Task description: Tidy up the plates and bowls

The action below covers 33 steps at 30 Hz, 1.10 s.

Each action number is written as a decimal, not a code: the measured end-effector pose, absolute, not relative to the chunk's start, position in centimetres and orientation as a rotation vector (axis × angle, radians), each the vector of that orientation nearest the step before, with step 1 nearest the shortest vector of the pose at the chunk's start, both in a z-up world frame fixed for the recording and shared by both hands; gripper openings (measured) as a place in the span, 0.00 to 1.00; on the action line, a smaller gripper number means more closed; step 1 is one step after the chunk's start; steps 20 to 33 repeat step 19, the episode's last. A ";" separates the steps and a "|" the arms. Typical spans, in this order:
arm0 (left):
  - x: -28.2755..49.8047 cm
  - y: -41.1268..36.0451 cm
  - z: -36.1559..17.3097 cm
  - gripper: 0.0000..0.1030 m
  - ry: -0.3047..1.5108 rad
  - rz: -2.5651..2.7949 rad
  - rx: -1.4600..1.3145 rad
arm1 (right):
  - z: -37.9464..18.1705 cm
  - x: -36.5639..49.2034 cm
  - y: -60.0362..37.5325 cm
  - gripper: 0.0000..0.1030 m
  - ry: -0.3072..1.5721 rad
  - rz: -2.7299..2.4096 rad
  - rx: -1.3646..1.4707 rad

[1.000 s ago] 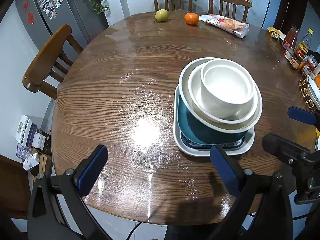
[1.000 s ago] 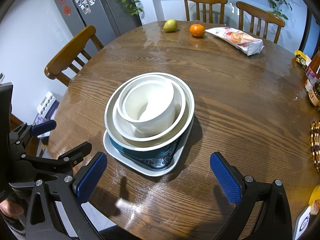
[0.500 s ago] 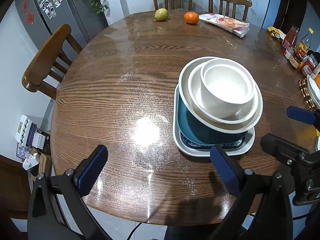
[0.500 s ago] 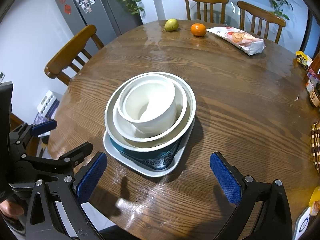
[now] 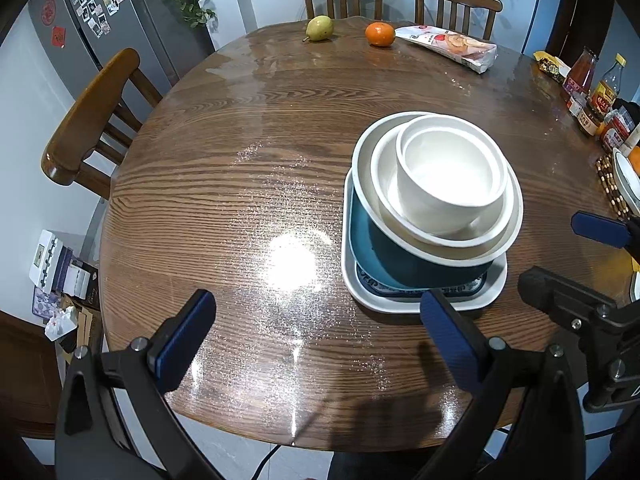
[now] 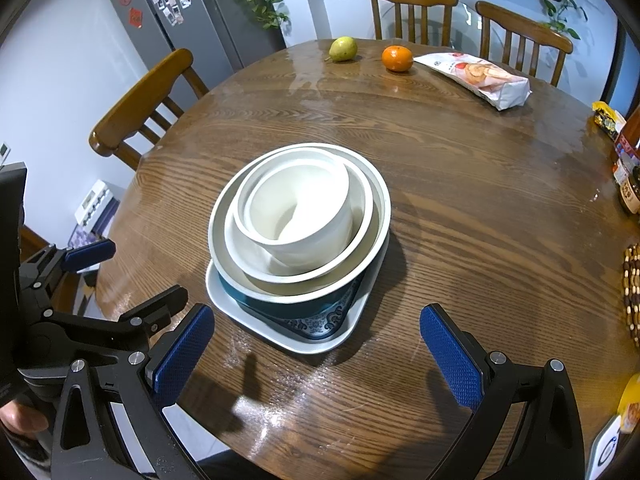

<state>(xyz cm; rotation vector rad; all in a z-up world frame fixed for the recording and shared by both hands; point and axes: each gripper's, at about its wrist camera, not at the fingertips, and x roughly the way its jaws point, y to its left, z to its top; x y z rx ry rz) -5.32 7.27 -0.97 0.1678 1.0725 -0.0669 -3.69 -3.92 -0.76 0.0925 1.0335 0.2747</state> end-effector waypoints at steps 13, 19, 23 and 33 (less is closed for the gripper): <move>-5.5 7.1 -1.0 0.99 1.070 -0.068 0.168 | -0.9 -3.8 -3.9 1.00 1.034 0.285 0.086; -5.5 7.1 -0.8 0.99 1.071 -0.056 0.162 | -0.9 -3.8 -4.0 0.99 1.033 0.292 0.086; -5.5 7.1 -0.8 0.99 1.071 -0.056 0.162 | -0.9 -3.8 -4.0 0.99 1.033 0.292 0.086; -5.5 7.1 -0.8 0.99 1.071 -0.056 0.162 | -0.9 -3.8 -4.0 0.99 1.033 0.292 0.086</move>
